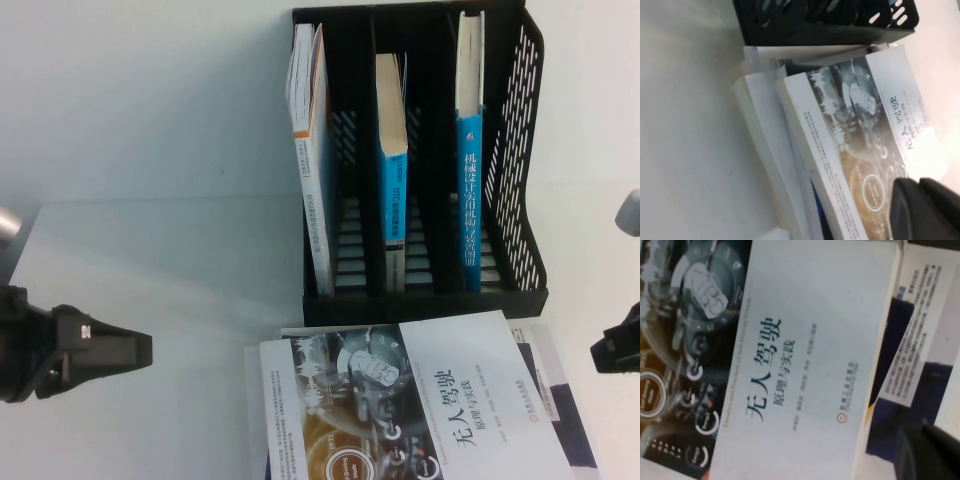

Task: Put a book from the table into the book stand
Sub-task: Push book with right arm

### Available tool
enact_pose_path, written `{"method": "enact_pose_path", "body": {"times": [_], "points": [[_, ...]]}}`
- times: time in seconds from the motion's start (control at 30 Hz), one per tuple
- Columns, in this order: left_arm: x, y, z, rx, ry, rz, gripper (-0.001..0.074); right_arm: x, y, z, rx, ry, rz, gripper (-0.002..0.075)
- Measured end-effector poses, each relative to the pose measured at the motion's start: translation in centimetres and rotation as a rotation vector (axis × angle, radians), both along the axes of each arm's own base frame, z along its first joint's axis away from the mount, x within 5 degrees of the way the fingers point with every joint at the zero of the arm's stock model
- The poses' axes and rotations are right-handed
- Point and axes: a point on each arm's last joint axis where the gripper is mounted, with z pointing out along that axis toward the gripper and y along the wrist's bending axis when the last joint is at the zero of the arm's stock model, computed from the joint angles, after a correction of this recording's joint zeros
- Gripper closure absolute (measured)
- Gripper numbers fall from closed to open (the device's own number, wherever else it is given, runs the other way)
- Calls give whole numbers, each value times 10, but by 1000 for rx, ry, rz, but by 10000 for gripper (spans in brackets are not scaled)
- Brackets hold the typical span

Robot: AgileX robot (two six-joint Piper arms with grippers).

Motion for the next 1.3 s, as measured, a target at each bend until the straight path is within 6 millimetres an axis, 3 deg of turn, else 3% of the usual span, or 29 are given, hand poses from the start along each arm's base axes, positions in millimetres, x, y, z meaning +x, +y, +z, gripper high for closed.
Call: {"method": "enact_pose_path", "body": {"times": [0.23,0.47,0.67,1.0,1.3], "points": [[11,3,-11,-22,72,38,738,9,3,-10,21,28,-19,729],[21,8,-22,-36,166,132,735,30,10,-44,75,141,-54,729],[25,12,-35,1,257,143,679,39,14,-67,84,210,-60,729],[24,13,-37,19,272,144,601,44,22,-67,183,199,-36,729],[23,14,-37,34,276,141,582,41,22,-70,169,231,1,729]]}}
